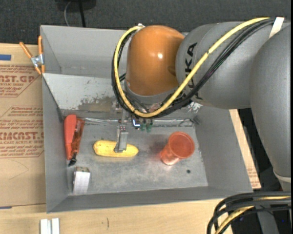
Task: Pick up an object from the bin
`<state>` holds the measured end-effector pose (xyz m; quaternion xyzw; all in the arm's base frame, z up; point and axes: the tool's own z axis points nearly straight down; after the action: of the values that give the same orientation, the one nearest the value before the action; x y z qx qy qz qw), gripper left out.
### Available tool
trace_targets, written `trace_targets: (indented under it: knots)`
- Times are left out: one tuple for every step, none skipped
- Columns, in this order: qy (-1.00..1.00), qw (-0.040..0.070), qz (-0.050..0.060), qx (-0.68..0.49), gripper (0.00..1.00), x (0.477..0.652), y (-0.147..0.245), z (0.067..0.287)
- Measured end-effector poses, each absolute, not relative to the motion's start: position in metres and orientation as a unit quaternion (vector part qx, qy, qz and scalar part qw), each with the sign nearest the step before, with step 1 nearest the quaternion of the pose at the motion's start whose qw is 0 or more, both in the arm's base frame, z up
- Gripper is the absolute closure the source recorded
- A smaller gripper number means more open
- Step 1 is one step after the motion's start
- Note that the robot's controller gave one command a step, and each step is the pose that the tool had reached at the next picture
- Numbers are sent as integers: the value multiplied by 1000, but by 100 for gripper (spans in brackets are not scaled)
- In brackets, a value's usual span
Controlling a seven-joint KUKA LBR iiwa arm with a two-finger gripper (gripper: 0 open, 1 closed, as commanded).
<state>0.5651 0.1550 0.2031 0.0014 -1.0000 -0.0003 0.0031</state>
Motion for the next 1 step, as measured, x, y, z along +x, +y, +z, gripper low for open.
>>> trace_targets:
  knots:
    - [-1000,-1,-1,0,0,567,154,208]
